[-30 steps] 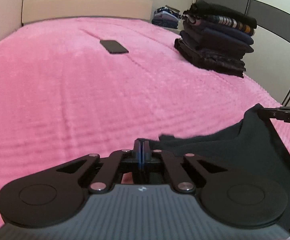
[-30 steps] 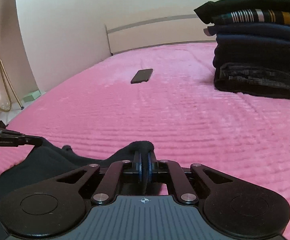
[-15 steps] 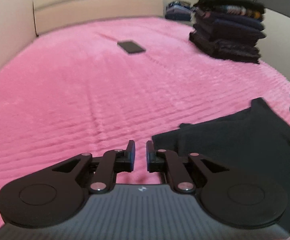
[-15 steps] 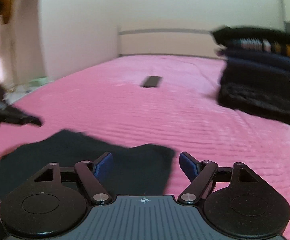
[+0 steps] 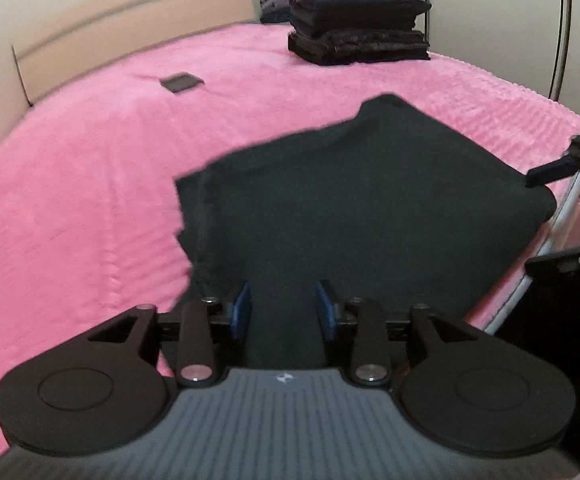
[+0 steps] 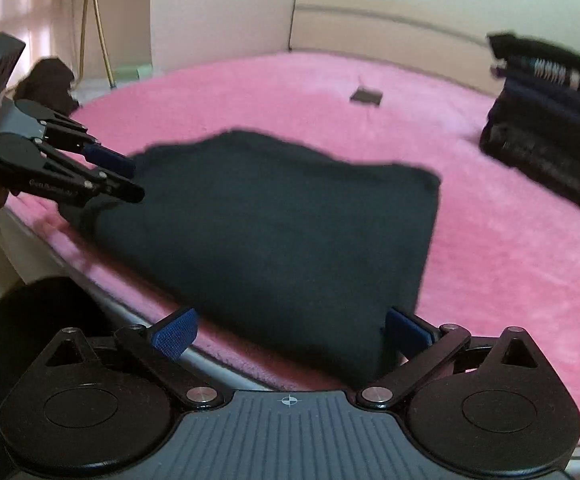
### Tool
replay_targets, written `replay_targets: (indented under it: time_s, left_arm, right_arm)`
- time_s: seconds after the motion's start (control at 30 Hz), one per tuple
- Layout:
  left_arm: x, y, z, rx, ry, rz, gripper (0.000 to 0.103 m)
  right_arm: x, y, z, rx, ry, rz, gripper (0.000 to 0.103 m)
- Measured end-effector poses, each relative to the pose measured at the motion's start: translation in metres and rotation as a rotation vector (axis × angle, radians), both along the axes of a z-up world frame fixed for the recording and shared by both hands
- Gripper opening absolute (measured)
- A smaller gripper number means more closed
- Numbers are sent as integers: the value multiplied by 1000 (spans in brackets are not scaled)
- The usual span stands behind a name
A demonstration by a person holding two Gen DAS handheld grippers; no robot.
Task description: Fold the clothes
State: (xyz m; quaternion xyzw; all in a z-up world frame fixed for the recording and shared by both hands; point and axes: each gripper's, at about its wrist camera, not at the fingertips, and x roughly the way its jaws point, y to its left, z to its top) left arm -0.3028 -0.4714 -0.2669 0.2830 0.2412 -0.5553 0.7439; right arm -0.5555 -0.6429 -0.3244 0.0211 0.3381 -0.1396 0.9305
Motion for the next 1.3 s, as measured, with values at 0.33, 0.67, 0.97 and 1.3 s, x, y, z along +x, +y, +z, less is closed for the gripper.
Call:
replay_targets:
  time_s: [0.33, 0.67, 0.97, 1.3]
  left_arm:
    - [-78, 40, -13, 67, -462, -342, 72]
    - [-99, 8, -48, 186, -710, -434, 73]
    - [-88, -12, -70, 321, -863, -486, 24]
    - [-60, -30, -25, 251, -537, -365, 20]
  right_arm:
    - [11, 53, -20, -457, 176, 269, 89]
    - [44, 47, -44, -527, 249, 348, 30]
    - [29, 41, -26, -515, 175, 321, 25]
    - [31, 53, -71, -765, 300, 364, 34]
